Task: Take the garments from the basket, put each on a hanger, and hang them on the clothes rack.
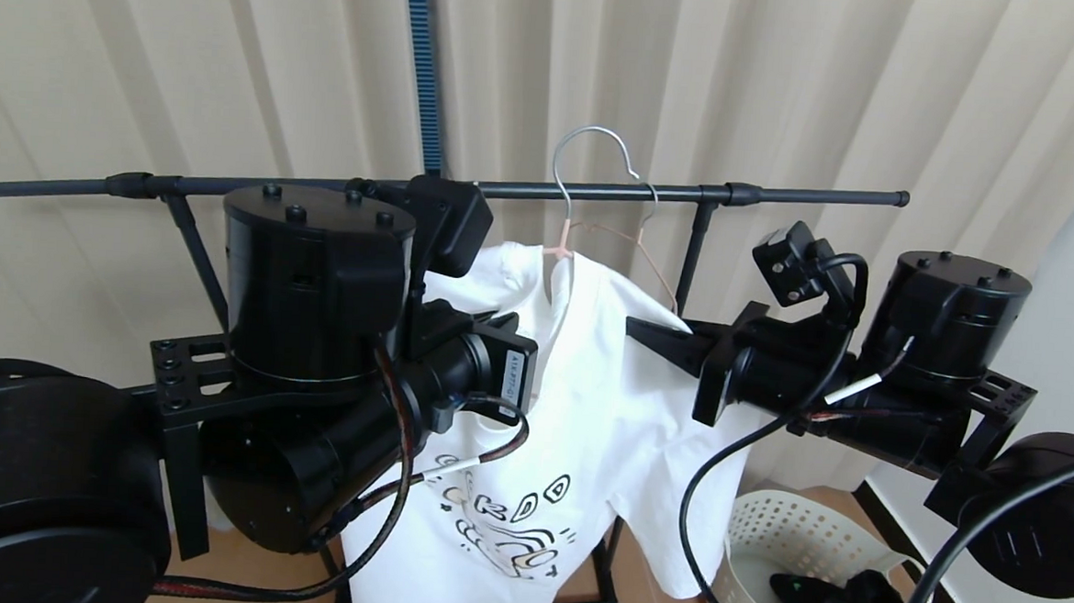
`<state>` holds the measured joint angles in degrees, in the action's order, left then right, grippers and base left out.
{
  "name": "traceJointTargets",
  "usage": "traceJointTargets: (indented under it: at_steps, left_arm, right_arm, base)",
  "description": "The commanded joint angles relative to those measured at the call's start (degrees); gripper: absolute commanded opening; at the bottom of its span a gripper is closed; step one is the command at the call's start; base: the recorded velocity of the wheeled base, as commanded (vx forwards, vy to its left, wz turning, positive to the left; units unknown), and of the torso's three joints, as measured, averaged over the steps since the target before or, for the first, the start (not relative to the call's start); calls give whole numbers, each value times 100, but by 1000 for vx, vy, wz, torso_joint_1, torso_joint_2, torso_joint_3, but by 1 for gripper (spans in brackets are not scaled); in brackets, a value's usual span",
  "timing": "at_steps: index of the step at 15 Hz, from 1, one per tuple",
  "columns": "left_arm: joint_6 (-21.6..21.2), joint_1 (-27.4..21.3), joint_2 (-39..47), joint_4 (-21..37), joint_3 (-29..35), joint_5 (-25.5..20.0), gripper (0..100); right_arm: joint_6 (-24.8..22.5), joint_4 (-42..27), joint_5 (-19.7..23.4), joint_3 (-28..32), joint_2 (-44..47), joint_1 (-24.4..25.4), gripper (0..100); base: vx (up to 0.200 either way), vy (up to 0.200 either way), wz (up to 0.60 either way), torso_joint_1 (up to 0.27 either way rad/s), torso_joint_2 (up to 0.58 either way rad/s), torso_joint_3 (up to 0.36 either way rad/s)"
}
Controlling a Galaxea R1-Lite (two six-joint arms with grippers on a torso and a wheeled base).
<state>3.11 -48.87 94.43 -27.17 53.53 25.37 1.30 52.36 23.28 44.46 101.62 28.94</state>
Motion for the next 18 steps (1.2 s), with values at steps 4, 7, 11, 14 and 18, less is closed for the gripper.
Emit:
traceJointTargets:
  at_steps: [4, 7, 11, 14, 18]
  left_arm:
    - [6, 0, 120, -7, 44, 3, 100]
    - [-3, 0, 181, -183, 79, 3, 100]
    - [-12, -52, 14, -209, 26, 3, 100]
    - [-21, -79, -100, -209, -53, 3, 100]
    - [-30, -131, -170, -209, -141, 3, 100]
  right_arm:
    - [1, 29, 176, -87, -134, -2, 0]
    - [1, 231, 203, -166, -125, -2, 0]
    - [37, 231, 203, -139, -90, -90, 0]
    - [37, 231, 203, -130, -63, -90, 0]
    - [37, 231, 203, -113, -46, -99, 0]
  base:
    - [0, 0, 0, 0, 0, 0]
    - [0, 0, 0, 0, 0, 0]
    - [0, 0, 0, 0, 0, 0]
    - [0, 0, 0, 0, 0, 0]
    - [0, 0, 0, 0, 0, 0]
